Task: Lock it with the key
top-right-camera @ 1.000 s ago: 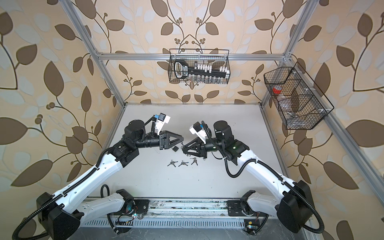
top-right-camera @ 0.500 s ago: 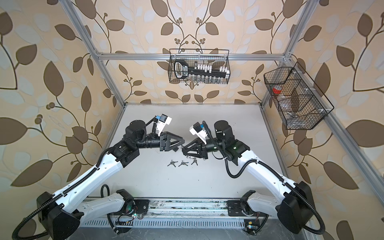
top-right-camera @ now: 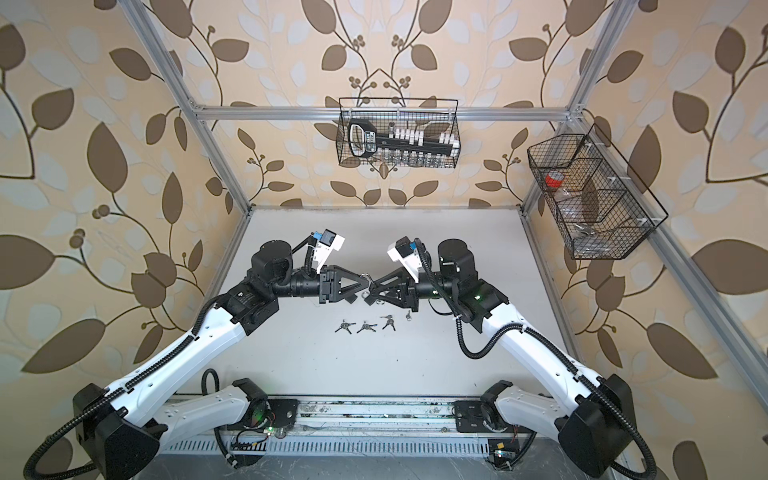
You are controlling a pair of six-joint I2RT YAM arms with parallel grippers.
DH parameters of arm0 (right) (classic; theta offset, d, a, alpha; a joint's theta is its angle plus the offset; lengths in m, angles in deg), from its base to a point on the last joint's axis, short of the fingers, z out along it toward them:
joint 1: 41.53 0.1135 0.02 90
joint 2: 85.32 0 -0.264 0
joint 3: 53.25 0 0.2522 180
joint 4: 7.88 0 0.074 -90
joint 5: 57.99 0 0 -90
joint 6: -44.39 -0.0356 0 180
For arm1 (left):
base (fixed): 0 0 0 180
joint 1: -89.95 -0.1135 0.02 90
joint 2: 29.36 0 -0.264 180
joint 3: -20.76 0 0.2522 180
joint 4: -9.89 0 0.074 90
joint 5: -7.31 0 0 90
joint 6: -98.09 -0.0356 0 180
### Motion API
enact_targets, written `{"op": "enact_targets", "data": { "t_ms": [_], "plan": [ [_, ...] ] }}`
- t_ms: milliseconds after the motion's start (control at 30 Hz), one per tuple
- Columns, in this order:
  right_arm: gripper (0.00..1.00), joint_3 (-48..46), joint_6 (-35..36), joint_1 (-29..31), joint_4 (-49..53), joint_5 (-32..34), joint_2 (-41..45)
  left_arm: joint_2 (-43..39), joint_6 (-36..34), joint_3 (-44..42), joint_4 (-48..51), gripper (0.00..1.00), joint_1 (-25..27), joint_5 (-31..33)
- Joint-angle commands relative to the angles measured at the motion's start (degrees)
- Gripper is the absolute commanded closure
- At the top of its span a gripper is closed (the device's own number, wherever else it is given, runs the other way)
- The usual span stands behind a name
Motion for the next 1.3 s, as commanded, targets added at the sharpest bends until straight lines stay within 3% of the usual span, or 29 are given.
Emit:
{"op": "enact_targets", "data": {
  "t_ms": [0,133,267,367,867,1267],
  "plan": [
    [1.00,-0.30,-0.05,-0.09,-1.34,0.46,0.43,-1.43,-1.53,2.98,-0.89,0.68,0.59,-1.59],
    [1.00,0.14,0.39,-0.02,-0.93,-3.80,-0.72,-1.20,-1.45,3.30,-0.80,0.69,0.55,-1.21],
    [1.00,0.17,1.09,0.02,-0.58,-5.42,-0.56,-1.38,-1.73,3.54,0.66,0.50,0.58,1.50],
    [1.00,0.26,1.11,0.03,-0.24,-5.43,-0.73,-0.62,-1.66,3.96,1.11,0.48,0.54,1.59],
    [1.00,0.80,1.90,1.21,1.08,-4.04,-2.37,0.11,-1.73,3.67,1.04,0.79,0.57,0.52],
    [1.00,0.47,1.77,1.22,0.52,-2.45,-0.52,-0.58,-2.49,3.57,2.62,0.97,0.55,1.66]
  ]
}}
